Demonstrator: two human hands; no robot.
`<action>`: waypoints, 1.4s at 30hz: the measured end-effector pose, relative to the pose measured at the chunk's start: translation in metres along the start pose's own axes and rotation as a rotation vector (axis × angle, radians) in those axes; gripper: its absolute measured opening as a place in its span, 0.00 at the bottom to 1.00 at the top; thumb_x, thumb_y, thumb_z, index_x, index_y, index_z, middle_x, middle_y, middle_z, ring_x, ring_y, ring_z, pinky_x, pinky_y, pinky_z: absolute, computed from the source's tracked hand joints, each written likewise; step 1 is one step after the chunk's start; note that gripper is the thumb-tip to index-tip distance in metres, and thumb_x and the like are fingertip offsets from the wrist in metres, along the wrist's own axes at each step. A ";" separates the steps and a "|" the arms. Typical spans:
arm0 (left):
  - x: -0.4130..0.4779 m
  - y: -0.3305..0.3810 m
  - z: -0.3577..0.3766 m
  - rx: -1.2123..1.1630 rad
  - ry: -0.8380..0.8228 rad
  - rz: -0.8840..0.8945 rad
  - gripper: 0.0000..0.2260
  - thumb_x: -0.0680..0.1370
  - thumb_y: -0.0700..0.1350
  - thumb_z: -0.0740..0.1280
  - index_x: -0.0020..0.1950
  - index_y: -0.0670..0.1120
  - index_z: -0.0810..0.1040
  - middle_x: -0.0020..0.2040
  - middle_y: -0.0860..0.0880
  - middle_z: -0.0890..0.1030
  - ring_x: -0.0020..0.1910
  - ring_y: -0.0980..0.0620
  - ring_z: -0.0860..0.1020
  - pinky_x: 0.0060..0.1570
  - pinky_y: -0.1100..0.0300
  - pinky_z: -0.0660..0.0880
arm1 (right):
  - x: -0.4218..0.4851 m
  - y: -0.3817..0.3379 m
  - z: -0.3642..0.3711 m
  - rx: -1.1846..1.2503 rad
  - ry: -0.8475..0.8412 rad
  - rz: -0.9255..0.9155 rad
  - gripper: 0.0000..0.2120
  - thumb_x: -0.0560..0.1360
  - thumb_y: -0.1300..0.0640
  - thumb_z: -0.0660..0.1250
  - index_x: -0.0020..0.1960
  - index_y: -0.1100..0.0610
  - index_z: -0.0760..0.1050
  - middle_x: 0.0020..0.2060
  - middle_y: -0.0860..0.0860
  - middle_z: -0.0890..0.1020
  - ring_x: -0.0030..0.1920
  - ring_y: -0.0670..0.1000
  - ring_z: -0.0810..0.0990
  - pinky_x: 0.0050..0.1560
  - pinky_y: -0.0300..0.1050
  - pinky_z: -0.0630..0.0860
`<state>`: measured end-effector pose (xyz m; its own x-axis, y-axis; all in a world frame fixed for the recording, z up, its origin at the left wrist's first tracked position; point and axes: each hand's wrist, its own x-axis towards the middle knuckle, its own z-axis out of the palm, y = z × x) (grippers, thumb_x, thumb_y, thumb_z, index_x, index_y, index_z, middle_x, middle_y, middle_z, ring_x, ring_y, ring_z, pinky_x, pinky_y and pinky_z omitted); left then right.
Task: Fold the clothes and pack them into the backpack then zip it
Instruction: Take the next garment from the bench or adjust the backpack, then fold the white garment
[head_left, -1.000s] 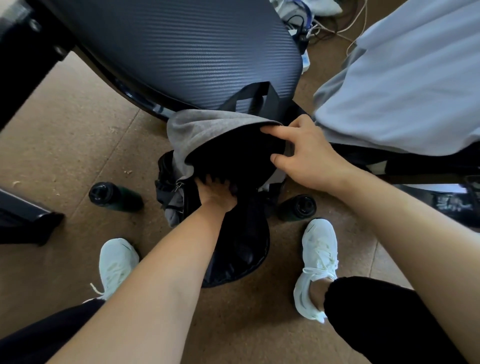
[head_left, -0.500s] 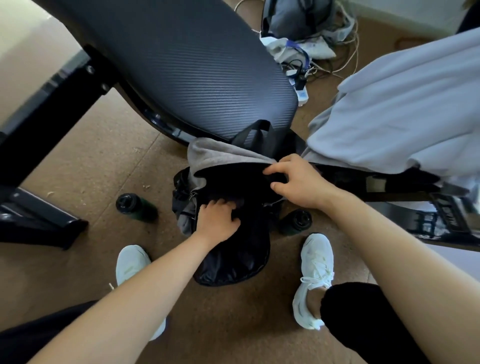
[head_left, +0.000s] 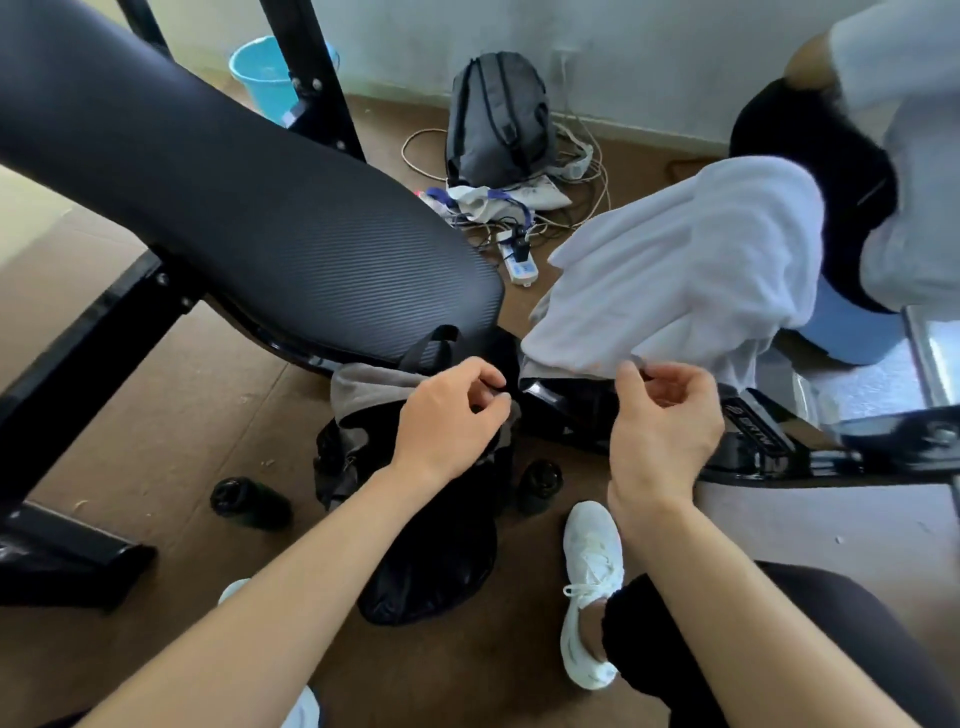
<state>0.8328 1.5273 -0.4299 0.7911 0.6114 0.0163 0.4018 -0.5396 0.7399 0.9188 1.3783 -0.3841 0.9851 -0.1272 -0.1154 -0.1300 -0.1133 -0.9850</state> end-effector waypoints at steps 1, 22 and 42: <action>0.004 0.015 0.004 -0.024 -0.021 0.038 0.04 0.76 0.49 0.73 0.50 0.54 0.81 0.40 0.57 0.82 0.44 0.59 0.80 0.48 0.57 0.78 | 0.007 -0.001 -0.007 0.057 0.063 0.077 0.11 0.75 0.54 0.75 0.51 0.52 0.74 0.45 0.48 0.78 0.42 0.44 0.76 0.47 0.37 0.74; 0.055 0.110 0.064 -0.496 0.187 0.095 0.15 0.84 0.51 0.64 0.43 0.42 0.77 0.37 0.53 0.74 0.35 0.60 0.68 0.39 0.62 0.68 | 0.082 -0.014 -0.025 0.418 0.105 0.284 0.04 0.78 0.55 0.71 0.49 0.50 0.76 0.49 0.51 0.82 0.51 0.50 0.82 0.61 0.55 0.80; 0.091 0.150 0.029 -0.520 -0.245 -0.025 0.14 0.77 0.59 0.72 0.53 0.50 0.85 0.54 0.50 0.85 0.56 0.53 0.82 0.57 0.61 0.76 | 0.085 -0.008 -0.013 -0.103 -0.129 -0.641 0.05 0.74 0.66 0.69 0.44 0.59 0.83 0.41 0.48 0.81 0.46 0.51 0.79 0.48 0.41 0.76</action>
<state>0.9784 1.4847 -0.3370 0.8931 0.4347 -0.1158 0.1909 -0.1333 0.9725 1.0018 1.3558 -0.3847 0.8759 0.1150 0.4686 0.4825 -0.2218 -0.8474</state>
